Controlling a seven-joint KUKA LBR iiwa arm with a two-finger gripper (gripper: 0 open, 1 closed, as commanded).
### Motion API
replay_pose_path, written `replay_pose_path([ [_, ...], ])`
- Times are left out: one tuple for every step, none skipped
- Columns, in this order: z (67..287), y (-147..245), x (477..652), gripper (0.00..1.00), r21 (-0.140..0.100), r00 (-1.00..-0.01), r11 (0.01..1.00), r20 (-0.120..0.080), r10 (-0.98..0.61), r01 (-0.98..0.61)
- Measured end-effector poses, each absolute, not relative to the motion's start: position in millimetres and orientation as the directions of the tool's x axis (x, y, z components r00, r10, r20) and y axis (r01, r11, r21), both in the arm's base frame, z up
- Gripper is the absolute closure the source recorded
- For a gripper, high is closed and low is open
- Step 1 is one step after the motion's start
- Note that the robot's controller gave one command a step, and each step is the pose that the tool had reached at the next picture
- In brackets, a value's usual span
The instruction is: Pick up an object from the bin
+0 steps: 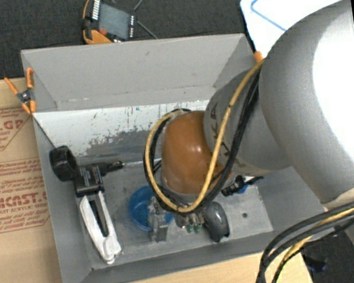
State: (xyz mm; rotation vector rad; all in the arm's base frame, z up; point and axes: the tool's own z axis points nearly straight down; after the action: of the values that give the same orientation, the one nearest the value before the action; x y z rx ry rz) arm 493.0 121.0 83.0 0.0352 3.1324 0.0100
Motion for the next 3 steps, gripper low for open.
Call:
replay_pose_path([
  [83.0,121.0,493.0,1.00,0.007,-1.000,1.000,-0.009,0.023,0.023],
  [83.0,121.0,493.0,1.00,0.007,-1.000,1.000,-0.009,0.023,0.023],
  [83.0,121.0,493.0,1.00,0.007,-1.000,1.000,-0.009,0.022,0.022],
])
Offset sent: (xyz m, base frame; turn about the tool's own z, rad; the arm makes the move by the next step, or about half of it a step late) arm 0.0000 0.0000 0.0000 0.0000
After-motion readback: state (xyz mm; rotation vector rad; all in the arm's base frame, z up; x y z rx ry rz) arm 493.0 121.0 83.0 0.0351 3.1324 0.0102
